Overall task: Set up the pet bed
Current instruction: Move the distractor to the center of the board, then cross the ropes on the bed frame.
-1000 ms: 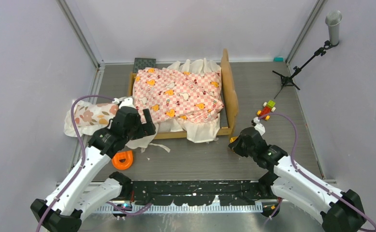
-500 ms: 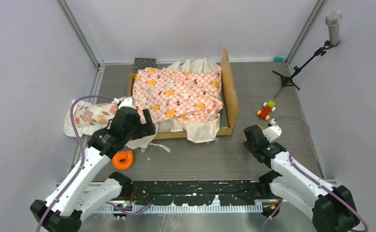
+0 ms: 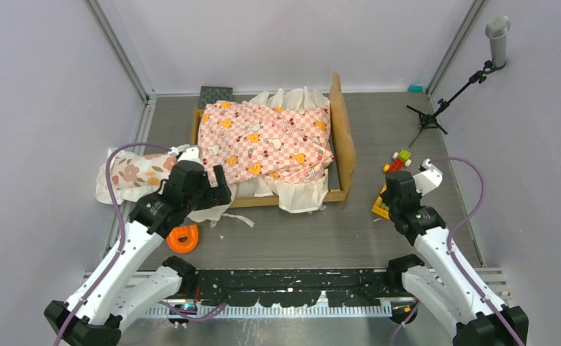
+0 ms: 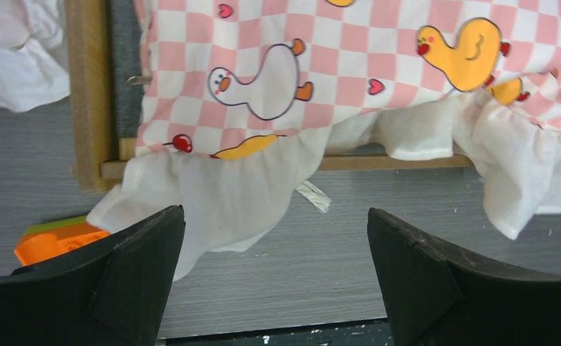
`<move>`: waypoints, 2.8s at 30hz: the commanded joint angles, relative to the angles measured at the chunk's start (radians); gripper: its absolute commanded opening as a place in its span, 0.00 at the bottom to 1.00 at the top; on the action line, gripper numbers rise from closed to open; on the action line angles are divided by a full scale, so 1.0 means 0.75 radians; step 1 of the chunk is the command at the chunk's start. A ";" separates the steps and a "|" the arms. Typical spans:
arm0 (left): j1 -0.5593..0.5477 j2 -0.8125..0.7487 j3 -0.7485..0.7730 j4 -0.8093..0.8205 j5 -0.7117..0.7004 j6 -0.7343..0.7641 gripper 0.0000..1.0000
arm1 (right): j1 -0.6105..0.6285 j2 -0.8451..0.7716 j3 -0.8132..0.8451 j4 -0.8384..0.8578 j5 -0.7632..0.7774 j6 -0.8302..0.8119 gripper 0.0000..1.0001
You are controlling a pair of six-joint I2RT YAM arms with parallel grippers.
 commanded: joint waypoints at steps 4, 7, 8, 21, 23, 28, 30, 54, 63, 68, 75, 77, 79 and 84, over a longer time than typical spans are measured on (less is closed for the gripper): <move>-0.094 0.008 0.084 0.137 0.206 0.149 1.00 | -0.002 -0.269 -0.094 0.112 -0.404 -0.221 0.36; -0.407 0.136 0.150 0.167 -0.033 0.117 1.00 | -0.002 -0.335 -0.099 0.077 -0.416 -0.217 0.37; -0.527 0.194 0.170 0.190 -0.122 0.097 1.00 | -0.002 -0.339 -0.090 0.060 -0.417 -0.217 0.37; -0.823 0.952 0.636 0.413 -0.313 0.210 0.96 | -0.002 -0.428 -0.074 -0.036 -0.461 -0.198 0.38; -0.822 1.015 0.689 0.417 -0.322 0.221 0.96 | -0.002 -0.441 -0.079 -0.036 -0.469 -0.187 0.38; -0.799 1.143 0.779 0.436 -0.308 0.205 0.95 | -0.002 -0.433 -0.077 -0.034 -0.486 -0.181 0.38; -0.788 1.187 0.811 0.437 -0.295 0.199 0.93 | -0.002 -0.428 -0.076 -0.035 -0.486 -0.180 0.38; -0.699 1.431 0.891 0.427 -0.194 0.184 0.34 | -0.002 -0.431 -0.064 -0.054 -0.484 -0.200 0.38; -0.664 1.326 0.897 0.396 -0.125 0.241 0.09 | -0.002 -0.482 -0.009 -0.110 -0.448 -0.224 0.38; -0.644 1.254 0.891 0.397 -0.018 0.272 0.05 | -0.002 -0.520 0.027 -0.114 -0.474 -0.266 0.38; -0.618 1.259 0.869 0.433 0.181 0.286 0.09 | -0.002 -0.529 0.035 -0.117 -0.486 -0.279 0.40; -0.618 1.286 0.868 0.437 0.216 0.284 0.10 | -0.001 -0.524 0.033 -0.122 -0.486 -0.279 0.41; -0.616 1.311 0.868 0.434 0.242 0.284 0.12 | -0.002 -0.522 0.033 -0.123 -0.486 -0.279 0.41; -0.612 1.328 0.871 0.426 0.249 0.280 0.37 | -0.002 -0.518 0.033 -0.123 -0.488 -0.280 0.41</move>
